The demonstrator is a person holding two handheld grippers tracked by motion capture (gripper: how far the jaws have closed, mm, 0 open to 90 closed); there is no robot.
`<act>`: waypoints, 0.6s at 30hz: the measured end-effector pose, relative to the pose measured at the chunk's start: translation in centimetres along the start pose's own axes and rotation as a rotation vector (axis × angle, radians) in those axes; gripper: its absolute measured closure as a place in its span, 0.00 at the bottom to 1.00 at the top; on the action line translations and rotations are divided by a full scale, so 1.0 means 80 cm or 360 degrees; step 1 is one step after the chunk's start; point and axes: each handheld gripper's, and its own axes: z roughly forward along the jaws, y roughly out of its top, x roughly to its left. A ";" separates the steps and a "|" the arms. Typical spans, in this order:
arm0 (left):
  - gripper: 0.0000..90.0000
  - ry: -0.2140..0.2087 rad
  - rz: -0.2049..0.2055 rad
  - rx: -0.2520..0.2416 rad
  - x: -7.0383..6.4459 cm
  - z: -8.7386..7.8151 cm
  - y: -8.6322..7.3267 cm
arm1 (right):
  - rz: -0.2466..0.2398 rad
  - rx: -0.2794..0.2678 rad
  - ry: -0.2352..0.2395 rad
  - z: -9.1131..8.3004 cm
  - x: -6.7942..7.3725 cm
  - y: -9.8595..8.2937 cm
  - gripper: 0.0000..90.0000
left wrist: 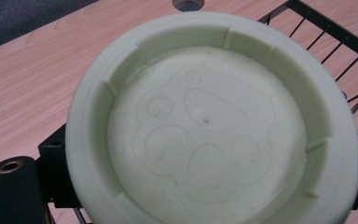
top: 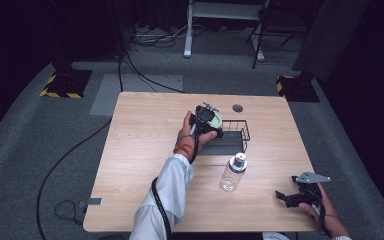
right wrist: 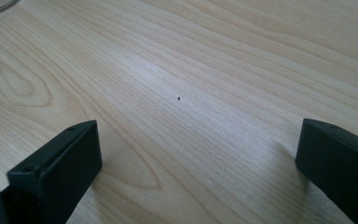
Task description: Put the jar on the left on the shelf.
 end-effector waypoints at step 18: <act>0.12 0.0023 -0.0086 0.0085 0.005 0.026 -0.015 | 0.0001 0.0000 0.0001 0.000 0.000 0.000 0.00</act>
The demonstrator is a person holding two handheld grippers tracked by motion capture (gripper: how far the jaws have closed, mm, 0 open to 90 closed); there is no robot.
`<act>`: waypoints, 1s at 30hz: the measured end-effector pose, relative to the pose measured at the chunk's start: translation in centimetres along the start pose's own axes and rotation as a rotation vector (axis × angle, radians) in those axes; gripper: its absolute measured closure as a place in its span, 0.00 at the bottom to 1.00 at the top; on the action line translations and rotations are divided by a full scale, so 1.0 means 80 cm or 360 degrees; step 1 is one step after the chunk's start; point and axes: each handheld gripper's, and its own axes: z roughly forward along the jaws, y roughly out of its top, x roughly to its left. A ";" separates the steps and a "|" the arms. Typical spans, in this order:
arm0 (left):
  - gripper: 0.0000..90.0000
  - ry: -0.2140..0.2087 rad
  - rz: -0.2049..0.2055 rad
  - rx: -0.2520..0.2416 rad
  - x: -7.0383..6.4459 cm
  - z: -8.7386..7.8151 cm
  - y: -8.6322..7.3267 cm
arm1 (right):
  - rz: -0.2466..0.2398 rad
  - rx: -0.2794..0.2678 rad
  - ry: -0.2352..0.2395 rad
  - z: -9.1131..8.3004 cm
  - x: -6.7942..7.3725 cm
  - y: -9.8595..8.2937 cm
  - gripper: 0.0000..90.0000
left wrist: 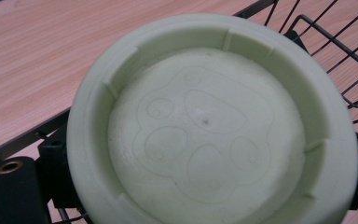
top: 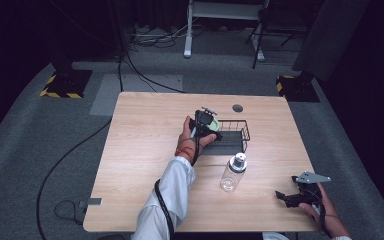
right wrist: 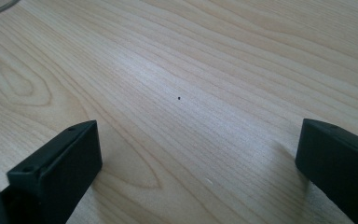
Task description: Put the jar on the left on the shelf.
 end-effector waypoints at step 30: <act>0.06 0.0044 -0.0089 0.0071 -0.005 0.006 0.000 | -0.0003 0.0000 0.0001 0.000 0.000 0.000 0.00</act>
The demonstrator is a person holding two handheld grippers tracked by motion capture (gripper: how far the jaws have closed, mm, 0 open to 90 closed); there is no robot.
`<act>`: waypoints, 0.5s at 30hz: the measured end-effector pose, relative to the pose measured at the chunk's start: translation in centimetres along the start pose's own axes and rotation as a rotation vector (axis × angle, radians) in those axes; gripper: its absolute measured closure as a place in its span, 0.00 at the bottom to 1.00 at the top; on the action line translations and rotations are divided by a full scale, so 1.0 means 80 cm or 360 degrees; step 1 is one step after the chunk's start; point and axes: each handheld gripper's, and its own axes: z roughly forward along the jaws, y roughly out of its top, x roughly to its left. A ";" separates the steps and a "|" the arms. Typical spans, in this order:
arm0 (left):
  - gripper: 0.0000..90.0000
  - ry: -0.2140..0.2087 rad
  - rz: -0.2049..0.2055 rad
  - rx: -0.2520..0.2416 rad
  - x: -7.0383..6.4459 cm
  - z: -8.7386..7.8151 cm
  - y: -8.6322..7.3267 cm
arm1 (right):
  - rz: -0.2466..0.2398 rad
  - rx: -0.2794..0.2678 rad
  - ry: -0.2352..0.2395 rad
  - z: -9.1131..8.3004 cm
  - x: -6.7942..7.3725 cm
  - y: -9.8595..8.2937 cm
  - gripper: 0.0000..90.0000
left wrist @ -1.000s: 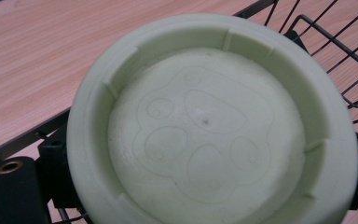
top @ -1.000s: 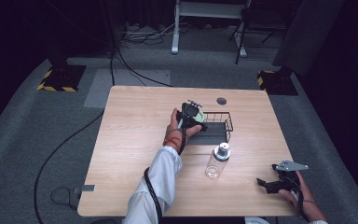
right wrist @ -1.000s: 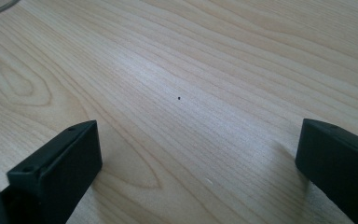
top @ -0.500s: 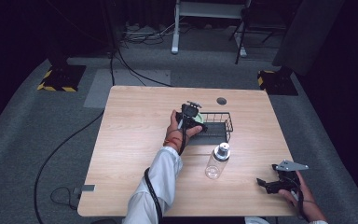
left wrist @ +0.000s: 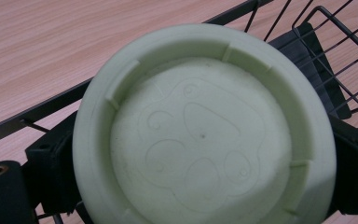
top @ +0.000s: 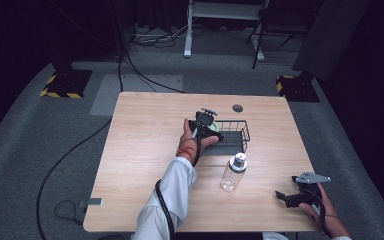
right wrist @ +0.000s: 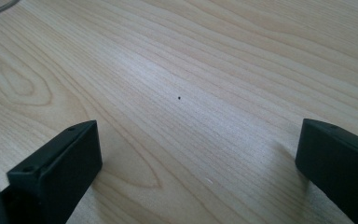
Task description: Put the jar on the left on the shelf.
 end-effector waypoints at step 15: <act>0.03 0.0005 0.0049 -0.0072 -0.001 -0.024 0.005 | 0.0000 0.0000 0.0000 0.000 0.000 0.000 0.00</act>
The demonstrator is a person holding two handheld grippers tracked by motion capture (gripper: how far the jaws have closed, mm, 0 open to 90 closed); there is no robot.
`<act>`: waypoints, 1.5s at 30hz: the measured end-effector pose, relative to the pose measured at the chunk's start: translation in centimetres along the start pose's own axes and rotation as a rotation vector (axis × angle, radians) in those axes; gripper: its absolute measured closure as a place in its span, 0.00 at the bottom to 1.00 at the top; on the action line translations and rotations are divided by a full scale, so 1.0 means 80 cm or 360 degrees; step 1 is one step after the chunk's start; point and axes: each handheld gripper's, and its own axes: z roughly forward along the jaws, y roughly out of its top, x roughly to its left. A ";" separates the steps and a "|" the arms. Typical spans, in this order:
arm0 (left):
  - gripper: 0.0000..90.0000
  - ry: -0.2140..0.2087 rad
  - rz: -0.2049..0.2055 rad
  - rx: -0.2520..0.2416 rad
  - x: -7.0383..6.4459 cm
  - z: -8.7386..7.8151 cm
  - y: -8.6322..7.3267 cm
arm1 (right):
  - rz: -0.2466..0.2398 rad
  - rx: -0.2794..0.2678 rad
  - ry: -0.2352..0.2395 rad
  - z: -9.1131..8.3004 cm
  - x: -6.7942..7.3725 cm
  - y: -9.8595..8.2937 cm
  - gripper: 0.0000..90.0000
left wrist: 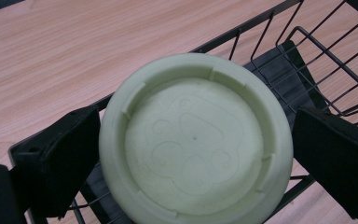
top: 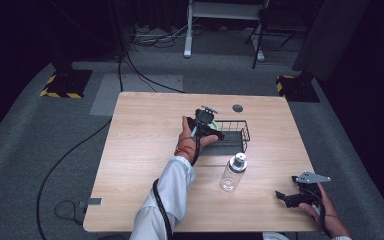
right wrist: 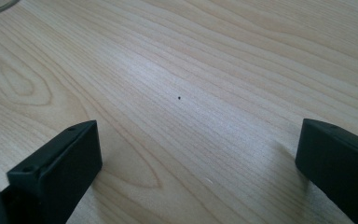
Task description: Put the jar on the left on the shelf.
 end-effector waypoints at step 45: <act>0.05 0.0094 0.0619 -0.0082 -0.021 -0.104 -0.066 | 0.0008 0.0000 -0.0005 0.001 0.000 0.001 0.00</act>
